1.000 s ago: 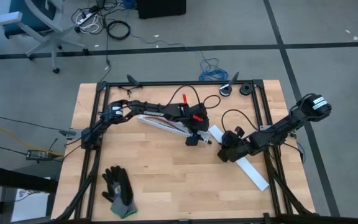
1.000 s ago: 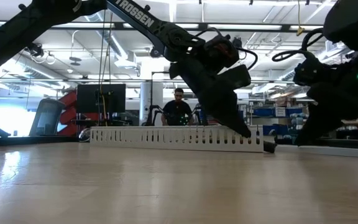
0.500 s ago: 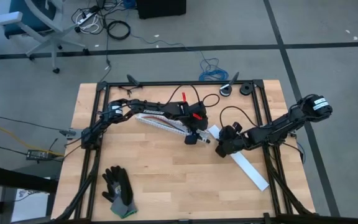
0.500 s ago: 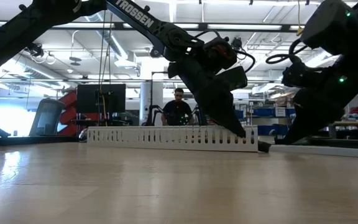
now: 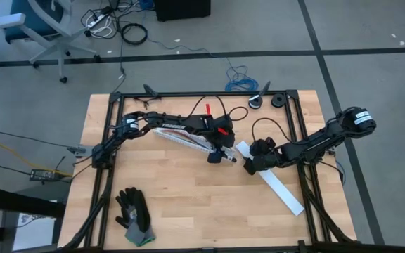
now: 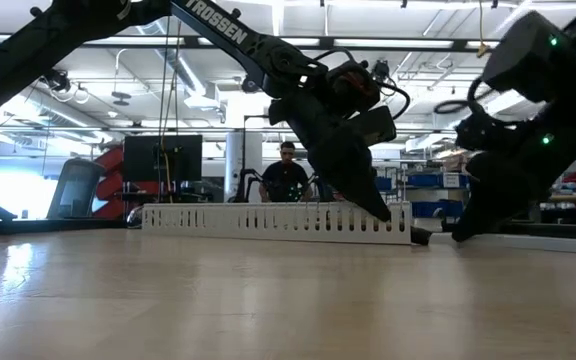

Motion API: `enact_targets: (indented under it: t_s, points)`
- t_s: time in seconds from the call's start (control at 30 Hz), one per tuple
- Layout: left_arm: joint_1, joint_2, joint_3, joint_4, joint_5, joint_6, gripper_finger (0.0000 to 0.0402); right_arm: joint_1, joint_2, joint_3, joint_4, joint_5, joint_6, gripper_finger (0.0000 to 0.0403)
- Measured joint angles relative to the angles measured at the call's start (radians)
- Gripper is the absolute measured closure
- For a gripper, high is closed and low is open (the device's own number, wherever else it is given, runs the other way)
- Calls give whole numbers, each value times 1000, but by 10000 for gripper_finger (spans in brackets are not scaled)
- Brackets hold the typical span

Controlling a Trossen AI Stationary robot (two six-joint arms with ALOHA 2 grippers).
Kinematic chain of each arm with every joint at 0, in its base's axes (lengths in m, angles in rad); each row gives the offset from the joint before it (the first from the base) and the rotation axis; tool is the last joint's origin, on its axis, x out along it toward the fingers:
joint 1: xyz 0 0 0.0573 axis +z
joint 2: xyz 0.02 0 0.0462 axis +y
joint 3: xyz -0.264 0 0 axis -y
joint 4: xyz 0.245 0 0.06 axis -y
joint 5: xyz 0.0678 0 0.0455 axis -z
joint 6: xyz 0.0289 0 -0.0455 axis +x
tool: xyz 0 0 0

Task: Ziptie cables
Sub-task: Close the white cable duct with the cover

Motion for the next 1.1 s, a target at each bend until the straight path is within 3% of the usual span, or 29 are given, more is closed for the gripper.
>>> enact_targets:
  t_s: [0.23, 0.6, 1.1]
  points:
    - [23, 0, 0, -38, 33, 13, 183, 1, -1, -133, 291, 23, -8, 91]
    - [69, 0, -1, -65, 39, 37, 183, -18, -1, -150, 274, 1, -132, 141]
    - [101, 0, -2, -75, 34, 60, 183, -84, 0, -151, 311, -20, -252, 160]
